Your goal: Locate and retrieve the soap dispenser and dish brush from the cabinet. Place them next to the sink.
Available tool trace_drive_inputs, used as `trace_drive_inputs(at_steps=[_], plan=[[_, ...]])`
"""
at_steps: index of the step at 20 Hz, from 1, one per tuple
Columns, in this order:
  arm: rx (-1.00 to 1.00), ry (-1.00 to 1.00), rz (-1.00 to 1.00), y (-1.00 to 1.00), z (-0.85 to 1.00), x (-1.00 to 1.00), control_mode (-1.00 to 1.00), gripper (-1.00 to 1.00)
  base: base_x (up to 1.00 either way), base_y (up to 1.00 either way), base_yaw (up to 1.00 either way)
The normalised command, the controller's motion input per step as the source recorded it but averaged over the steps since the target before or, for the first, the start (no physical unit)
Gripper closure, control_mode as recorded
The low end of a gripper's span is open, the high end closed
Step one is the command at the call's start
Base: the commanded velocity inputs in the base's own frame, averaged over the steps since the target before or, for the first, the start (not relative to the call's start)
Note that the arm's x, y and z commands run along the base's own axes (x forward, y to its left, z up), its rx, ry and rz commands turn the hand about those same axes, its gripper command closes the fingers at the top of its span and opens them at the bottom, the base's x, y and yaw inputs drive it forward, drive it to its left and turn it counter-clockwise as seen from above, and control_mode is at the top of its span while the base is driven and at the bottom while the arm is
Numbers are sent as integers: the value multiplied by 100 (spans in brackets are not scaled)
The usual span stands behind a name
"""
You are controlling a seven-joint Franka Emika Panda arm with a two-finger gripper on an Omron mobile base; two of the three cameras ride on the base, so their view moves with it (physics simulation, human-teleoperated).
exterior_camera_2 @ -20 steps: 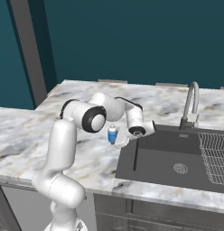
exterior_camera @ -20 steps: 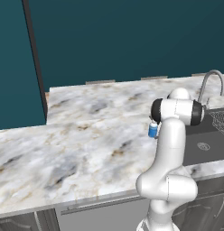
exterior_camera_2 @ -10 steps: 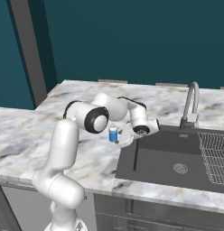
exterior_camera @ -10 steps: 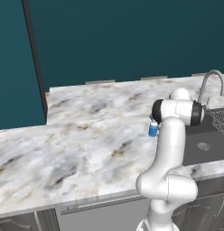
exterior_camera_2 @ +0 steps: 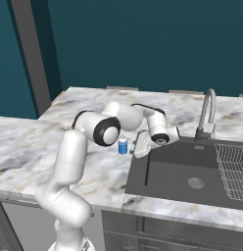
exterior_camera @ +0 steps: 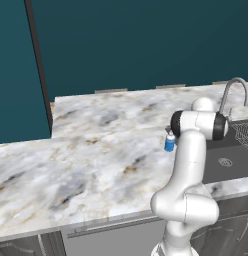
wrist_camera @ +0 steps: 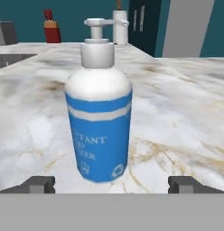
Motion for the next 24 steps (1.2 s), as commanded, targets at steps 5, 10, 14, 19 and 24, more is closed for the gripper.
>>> trace_drive_inputs(at_steps=[5,10,14,19,24], plan=[[-6,-1,-3,0,27,-54,-100,-100,0,0,0],[-13,-6,0,8,12,-93,-100,-100,0,0,0],[-26,-7,2,29,24,-81,-100,-100,0,0,0],[-25,-2,3,31,42,-51,-100,-100,0,0,0],[-23,-1,2,36,24,-32,-100,-100,0,0,0]])
